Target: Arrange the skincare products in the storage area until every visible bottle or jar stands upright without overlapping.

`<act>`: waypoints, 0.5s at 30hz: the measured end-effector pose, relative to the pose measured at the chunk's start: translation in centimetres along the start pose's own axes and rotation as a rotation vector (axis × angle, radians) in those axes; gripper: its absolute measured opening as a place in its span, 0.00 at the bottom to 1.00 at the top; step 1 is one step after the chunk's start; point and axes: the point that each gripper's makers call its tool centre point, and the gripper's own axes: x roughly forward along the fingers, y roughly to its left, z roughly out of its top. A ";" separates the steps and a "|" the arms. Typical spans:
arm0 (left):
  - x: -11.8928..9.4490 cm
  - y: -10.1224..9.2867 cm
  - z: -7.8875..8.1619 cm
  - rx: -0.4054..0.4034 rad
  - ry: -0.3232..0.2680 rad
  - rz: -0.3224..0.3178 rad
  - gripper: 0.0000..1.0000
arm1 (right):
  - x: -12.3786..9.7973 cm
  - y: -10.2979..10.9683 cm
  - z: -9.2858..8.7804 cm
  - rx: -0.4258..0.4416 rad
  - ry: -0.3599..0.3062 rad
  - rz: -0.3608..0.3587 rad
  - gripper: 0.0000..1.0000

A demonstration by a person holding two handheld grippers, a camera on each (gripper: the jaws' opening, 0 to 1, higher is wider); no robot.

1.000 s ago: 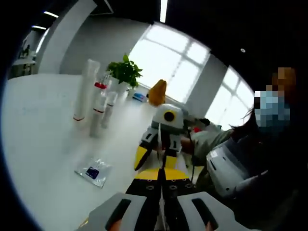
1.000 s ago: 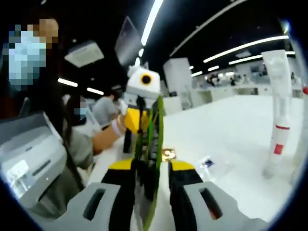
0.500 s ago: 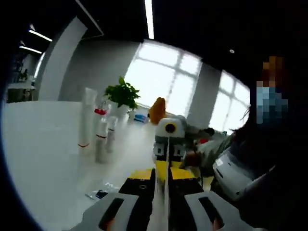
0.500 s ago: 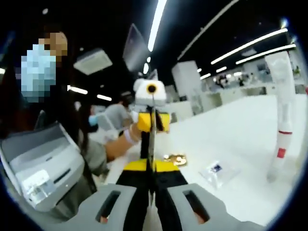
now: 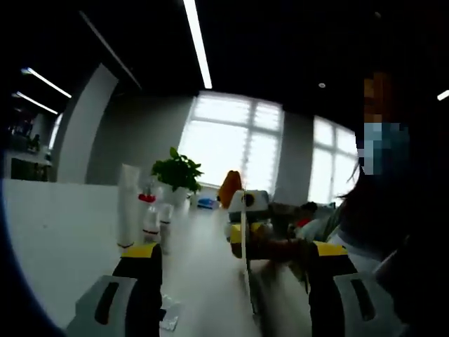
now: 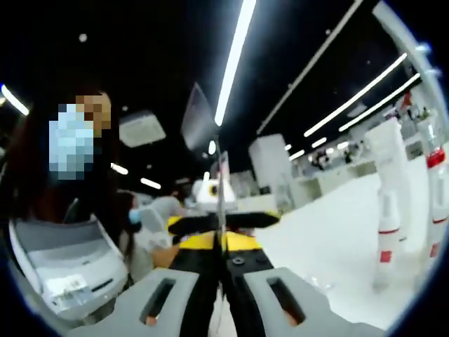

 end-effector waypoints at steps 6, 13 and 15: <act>1.3 -0.4 -0.9 -0.090 -0.021 -0.070 0.77 | -0.2 -0.1 0.6 0.051 -0.045 0.028 0.01; 1.5 -0.5 -0.7 -0.151 -0.058 -0.087 0.55 | -0.3 -0.8 1.5 0.048 -0.082 0.023 0.01; 1.4 0.6 -0.2 -0.145 -0.106 -0.030 0.37 | -0.2 -0.9 1.2 0.030 -0.074 0.008 0.01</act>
